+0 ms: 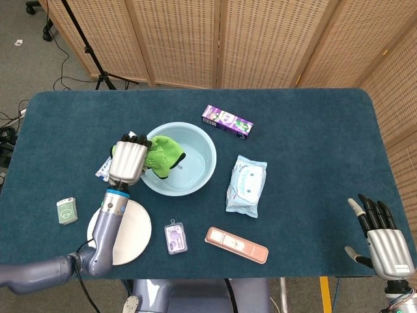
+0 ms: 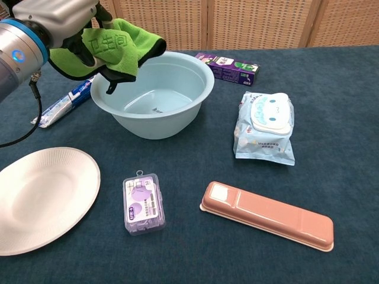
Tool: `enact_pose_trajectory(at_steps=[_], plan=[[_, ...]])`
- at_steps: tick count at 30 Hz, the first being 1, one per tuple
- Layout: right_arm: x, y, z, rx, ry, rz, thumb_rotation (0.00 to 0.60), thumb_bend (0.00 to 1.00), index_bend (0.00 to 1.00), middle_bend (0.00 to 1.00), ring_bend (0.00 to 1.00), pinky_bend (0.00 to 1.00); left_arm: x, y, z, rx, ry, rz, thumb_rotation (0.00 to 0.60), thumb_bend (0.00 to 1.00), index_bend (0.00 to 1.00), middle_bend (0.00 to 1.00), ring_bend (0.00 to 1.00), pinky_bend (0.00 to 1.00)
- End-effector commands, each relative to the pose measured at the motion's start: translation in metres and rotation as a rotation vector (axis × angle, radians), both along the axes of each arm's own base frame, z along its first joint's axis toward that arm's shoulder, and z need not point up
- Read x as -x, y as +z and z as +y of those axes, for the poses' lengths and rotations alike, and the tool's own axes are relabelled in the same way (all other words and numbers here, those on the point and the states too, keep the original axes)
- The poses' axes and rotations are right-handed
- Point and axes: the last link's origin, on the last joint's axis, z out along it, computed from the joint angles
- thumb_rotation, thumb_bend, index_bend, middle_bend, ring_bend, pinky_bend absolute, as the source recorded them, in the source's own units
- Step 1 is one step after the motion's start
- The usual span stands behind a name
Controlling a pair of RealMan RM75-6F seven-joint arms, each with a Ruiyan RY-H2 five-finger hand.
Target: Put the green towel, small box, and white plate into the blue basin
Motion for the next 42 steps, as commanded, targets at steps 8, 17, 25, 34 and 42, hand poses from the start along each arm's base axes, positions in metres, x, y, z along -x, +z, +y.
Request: enact_pose_trajectory(at_steps=[8,17,25,34,42], plan=[[0.002,0.0,-0.001,-0.001,-0.009,-0.007,0.6,0.16,0.06,0.0,0.0,0.0,-0.009,-0.038,0.009,0.018,-0.008,0.02,0.6,0.34,0.79,0.46,0.46,0.39],[0.005,0.003,-0.003,0.005,-0.021,-0.021,0.6,0.16,0.06,0.0,0.0,0.0,-0.022,-0.056,0.011,0.063,-0.012,-0.049,0.6,0.28,0.47,0.1,0.22,0.37],[0.004,0.004,-0.002,0.01,-0.009,-0.029,0.6,0.16,0.06,0.0,0.0,0.0,-0.02,-0.061,0.004,0.181,0.026,-0.049,0.6,0.2,0.0,0.0,0.0,0.07],[0.003,0.004,-0.002,0.012,-0.007,-0.028,0.6,0.16,0.06,0.0,0.0,0.0,-0.006,-0.047,0.002,0.211,0.069,-0.021,0.6,0.17,0.0,0.0,0.0,0.0],[0.002,0.004,-0.002,0.015,-0.006,-0.024,0.6,0.16,0.06,0.0,0.0,0.0,0.013,-0.005,-0.003,0.178,0.066,-0.025,0.6,0.16,0.0,0.0,0.0,0.0]])
